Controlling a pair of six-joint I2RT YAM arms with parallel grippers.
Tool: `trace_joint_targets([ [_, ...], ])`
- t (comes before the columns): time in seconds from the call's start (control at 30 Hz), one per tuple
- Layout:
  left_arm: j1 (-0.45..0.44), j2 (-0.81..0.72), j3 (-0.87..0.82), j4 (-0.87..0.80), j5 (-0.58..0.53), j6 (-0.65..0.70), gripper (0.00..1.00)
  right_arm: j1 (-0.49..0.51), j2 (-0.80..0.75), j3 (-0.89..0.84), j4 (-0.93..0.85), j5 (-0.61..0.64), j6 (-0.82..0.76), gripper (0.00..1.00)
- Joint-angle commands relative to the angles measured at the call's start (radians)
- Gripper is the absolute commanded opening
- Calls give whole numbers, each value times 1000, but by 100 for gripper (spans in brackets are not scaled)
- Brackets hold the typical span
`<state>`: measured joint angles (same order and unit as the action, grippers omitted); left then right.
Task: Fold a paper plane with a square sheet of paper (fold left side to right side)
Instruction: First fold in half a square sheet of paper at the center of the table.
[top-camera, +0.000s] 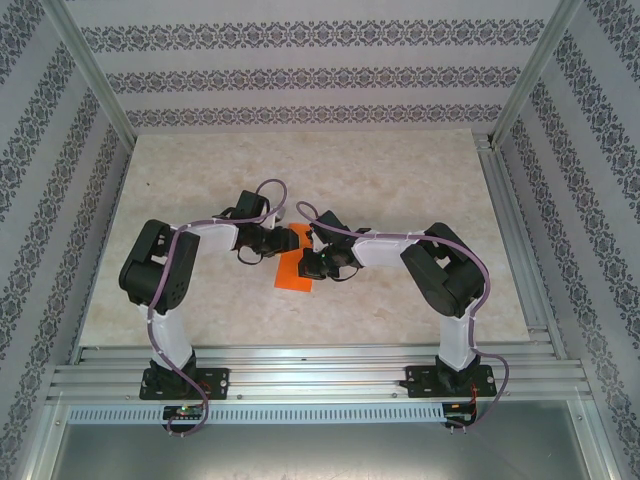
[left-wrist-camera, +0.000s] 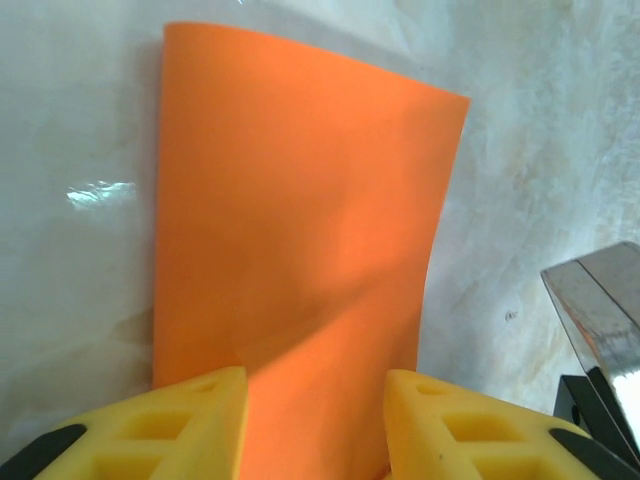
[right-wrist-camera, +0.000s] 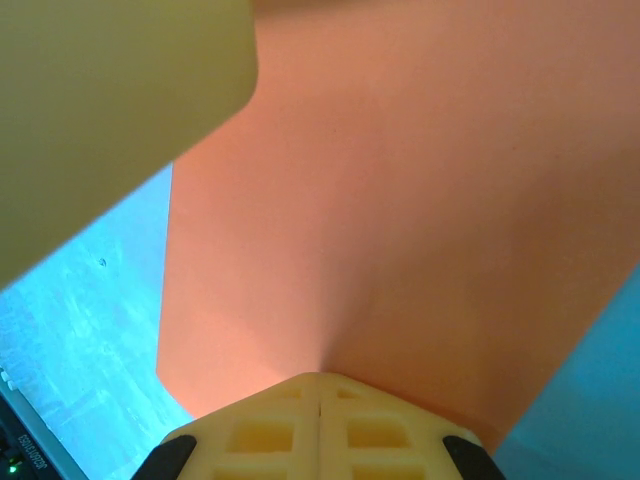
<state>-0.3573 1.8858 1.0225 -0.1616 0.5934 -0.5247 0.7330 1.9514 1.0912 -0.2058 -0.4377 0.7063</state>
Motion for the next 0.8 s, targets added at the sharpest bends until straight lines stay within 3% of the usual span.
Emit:
trace_joint_targets([
  [0.0,24,32,33,1,-15,29,41,27,79,-37,-146,68,-28,3],
  [0.77,46,177,202,10,11,25,45,37,83,-30,-171,81,-39,3],
])
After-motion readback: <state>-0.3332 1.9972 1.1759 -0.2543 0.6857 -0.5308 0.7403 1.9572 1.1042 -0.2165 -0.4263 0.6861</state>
